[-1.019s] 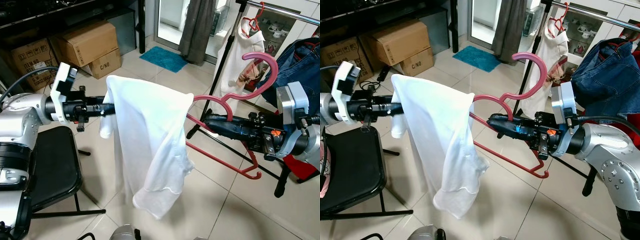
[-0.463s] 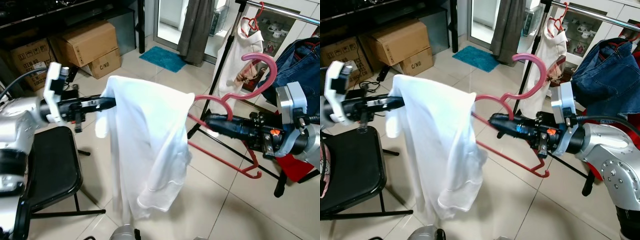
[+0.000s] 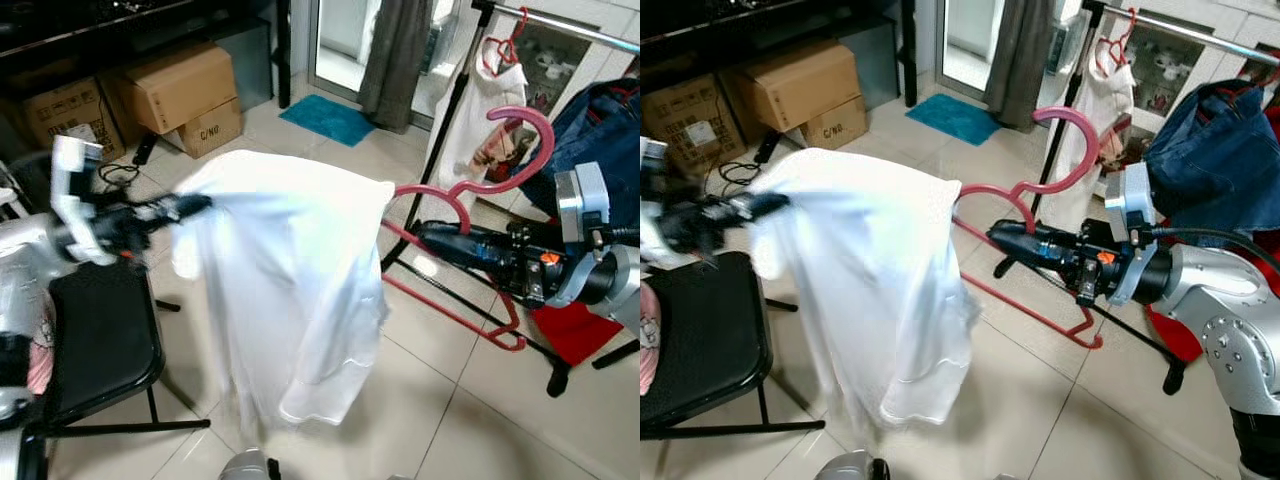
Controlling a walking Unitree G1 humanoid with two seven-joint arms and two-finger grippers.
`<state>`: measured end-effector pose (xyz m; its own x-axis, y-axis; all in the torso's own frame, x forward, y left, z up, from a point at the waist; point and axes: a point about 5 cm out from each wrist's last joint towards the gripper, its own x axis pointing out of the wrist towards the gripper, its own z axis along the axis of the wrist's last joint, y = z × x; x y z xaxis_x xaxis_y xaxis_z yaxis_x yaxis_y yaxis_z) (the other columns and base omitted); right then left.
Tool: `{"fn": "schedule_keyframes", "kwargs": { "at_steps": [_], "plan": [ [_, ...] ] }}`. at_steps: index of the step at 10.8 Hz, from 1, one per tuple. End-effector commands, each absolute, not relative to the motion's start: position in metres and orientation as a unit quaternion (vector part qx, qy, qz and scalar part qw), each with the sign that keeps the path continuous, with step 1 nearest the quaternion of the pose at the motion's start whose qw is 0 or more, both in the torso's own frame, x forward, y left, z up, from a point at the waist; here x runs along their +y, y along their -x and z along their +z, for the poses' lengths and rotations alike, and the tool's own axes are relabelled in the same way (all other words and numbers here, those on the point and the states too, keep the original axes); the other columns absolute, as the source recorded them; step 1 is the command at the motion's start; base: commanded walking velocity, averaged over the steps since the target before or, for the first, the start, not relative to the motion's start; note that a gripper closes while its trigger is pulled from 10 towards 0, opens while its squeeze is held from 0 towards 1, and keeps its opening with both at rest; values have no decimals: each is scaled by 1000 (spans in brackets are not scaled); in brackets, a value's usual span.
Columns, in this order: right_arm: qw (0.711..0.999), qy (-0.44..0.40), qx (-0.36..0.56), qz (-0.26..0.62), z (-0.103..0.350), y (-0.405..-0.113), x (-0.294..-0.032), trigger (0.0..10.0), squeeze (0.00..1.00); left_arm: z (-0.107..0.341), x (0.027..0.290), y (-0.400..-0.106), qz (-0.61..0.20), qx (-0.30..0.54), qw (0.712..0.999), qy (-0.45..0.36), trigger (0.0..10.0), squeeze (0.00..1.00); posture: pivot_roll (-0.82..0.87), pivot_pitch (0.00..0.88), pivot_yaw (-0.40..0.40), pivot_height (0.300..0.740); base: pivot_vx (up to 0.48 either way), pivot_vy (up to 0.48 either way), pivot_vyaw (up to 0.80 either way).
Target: Hang hanger
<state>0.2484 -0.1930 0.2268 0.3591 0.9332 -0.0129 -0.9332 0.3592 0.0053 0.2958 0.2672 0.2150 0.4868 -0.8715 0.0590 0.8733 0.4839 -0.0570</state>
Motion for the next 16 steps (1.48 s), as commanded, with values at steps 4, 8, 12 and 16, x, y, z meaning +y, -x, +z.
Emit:
{"fn": "schedule_keyframes", "kwargs": {
  "at_steps": [4,8,12,16],
  "plan": [
    [835,12,-9,550,231,-252,-201,10000,0,229,293,-288,-442,-39,896,23,0,0,12,6,-36,740,0,0,0],
    [839,14,-10,544,230,-253,-203,10000,0,233,302,-288,-401,-50,914,24,0,0,13,8,-33,740,0,0,0],
    [840,14,-12,543,229,-254,-202,10000,0,225,295,-292,-404,-27,914,13,10000,1000,13,12,-29,740,0,0,0],
    [860,28,1,509,225,-259,-209,10000,0,234,317,-286,-395,-10,918,-27,10000,1000,28,22,-29,740,0,0,0]
  ]
}}
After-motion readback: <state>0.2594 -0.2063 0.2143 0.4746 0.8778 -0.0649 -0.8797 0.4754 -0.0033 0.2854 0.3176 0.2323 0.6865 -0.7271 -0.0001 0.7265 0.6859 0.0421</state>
